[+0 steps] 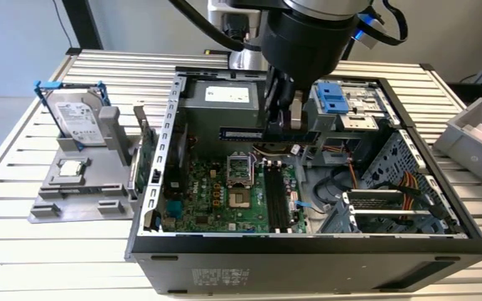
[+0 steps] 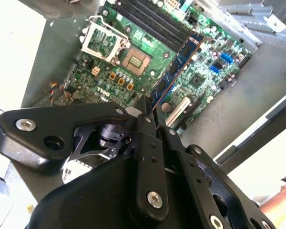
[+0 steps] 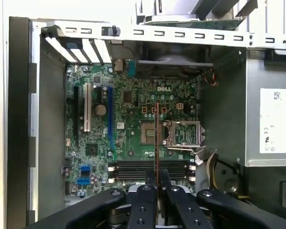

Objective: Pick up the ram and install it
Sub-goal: 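Pick up the ram and move it above insertion slot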

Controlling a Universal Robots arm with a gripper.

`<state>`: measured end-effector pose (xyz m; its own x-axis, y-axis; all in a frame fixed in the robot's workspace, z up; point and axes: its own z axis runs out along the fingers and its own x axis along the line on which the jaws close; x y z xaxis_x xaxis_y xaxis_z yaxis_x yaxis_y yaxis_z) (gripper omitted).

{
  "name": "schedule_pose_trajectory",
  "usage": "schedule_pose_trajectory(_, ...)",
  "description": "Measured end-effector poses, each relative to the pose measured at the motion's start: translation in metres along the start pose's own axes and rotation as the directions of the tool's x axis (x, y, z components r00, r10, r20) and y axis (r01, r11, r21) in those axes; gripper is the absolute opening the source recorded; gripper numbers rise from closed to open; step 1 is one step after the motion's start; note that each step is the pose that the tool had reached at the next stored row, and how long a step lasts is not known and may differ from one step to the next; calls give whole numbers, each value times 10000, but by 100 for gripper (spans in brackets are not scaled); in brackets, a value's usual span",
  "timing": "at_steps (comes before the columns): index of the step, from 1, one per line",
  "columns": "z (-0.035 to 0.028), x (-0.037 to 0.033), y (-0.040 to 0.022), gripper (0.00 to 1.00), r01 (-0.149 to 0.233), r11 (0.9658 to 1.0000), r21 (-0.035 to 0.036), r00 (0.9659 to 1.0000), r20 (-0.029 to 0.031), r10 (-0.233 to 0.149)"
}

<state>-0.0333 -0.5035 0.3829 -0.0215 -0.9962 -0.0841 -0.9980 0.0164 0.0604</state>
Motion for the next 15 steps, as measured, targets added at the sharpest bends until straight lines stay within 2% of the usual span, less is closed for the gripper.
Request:
schedule_pose_trajectory(9,-4,-20,-96,0,-413,9991,34,9991,26,413)
schedule_pose_trajectory(15,-3,-87,-188,0,-487,9988,40,9988,32,487)
